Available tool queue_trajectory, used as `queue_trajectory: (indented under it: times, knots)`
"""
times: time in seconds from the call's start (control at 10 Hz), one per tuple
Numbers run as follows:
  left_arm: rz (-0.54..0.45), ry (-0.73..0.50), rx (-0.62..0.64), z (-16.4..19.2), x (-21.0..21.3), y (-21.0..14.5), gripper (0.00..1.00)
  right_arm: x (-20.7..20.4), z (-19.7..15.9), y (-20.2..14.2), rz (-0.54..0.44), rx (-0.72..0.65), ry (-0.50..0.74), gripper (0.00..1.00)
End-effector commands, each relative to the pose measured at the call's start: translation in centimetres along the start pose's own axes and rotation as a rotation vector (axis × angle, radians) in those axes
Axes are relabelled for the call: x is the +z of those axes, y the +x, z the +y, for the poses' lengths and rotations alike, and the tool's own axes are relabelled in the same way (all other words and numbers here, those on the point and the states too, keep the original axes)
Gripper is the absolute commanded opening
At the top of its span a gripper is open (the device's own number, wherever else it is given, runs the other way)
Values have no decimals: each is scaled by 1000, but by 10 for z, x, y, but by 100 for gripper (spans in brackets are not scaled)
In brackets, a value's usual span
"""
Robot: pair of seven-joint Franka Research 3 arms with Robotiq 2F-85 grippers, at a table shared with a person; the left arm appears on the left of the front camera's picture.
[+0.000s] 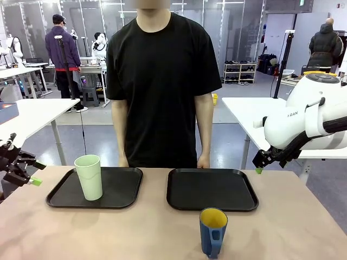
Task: Sort and store the cups by type.
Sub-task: Place the picked Reusable plastic cup into the Flat Tray indicated by the person, then pick up the Handle plastic cup and place it into the empty Flat Tray.
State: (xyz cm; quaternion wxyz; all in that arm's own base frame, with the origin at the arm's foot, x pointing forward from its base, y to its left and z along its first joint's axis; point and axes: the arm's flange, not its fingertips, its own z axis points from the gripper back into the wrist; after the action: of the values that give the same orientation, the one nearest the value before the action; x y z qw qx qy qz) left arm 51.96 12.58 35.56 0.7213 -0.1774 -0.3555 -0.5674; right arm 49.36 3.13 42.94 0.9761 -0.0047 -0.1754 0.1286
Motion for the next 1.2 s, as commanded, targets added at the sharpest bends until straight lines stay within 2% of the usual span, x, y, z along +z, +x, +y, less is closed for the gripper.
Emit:
queue_trajectory:
  times: [0.0,1.1]
  knots:
    - [-82,-44,-11,12,-3,-9,100,0,-1,-1,-5,-3,-1,100]
    - [-82,-44,-11,12,-3,-9,100,0,-1,-1,-5,-3,-1,100]
